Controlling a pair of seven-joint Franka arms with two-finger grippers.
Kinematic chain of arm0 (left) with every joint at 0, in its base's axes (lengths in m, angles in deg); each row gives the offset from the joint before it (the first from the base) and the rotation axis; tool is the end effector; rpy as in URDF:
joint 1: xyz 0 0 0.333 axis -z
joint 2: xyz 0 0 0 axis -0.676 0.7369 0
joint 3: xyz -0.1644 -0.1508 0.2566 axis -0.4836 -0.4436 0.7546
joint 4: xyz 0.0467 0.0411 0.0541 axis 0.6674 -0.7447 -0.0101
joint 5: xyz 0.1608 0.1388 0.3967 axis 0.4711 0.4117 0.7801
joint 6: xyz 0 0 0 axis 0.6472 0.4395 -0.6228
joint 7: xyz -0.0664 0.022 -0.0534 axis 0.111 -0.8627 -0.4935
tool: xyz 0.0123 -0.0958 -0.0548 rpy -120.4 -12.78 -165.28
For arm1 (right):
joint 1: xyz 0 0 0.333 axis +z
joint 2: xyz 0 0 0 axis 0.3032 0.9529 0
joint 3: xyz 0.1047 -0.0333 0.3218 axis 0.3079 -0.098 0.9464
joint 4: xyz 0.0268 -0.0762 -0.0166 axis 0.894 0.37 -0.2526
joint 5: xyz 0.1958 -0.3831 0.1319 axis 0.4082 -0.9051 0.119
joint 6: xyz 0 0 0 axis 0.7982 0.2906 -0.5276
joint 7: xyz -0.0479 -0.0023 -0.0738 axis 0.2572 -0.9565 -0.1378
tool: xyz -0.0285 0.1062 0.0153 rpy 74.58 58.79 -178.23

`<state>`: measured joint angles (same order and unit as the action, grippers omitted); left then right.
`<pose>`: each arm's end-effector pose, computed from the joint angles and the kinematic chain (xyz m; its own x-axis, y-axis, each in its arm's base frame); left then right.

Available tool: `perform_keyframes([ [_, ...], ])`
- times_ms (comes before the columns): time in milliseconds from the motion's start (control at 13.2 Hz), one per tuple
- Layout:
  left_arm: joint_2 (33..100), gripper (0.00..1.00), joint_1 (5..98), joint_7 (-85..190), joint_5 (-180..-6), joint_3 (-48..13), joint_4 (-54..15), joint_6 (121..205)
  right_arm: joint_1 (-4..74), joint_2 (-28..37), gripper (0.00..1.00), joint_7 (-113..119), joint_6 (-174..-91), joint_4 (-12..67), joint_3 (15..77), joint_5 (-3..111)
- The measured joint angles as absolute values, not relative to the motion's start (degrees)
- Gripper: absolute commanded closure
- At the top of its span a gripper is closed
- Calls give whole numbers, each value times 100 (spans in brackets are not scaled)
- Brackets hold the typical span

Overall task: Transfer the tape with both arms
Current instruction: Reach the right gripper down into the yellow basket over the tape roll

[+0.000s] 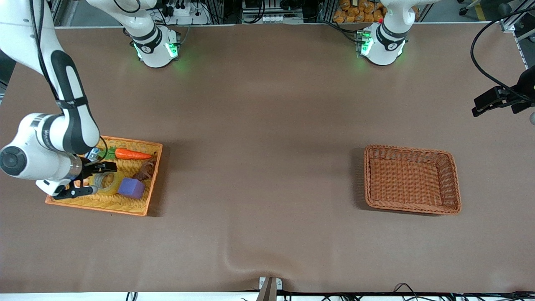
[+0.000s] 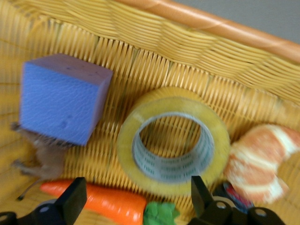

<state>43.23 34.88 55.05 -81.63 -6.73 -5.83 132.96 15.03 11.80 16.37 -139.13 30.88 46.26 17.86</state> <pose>0.6197 0.0063 0.6563 0.9972 0.0718 -0.0213 0.0711 -0.9970 -0.0312 0.6866 -0.0897 0.2218 0.9651 0.1837 -0.1867 0.1832 -0.9829 -0.0202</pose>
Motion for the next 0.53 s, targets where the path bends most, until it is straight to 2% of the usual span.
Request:
perform_keyframes([
  [227, 4321, 0, 3488, 5505, -8163, -673, -583, 13288, 1489, 1605, 25, 1680, -14264, 3087, 4624, 1824],
  [302, 4322, 0, 3488, 5505, -8163, -673, -583, 13287, 1475, 1677, 40, 1680, -14266, 3087, 4623, 1901],
  [453, 4322, 0, 3489, 5505, -8163, -674, -583, 13286, 1454, 1722, 87, 1690, -14271, 3069, 4623, 1992],
  [529, 4321, 0, 3490, 5505, -8163, -674, -583, 13286, 1454, 1721, 100, 1694, -14270, 3047, 4625, 2014],
])
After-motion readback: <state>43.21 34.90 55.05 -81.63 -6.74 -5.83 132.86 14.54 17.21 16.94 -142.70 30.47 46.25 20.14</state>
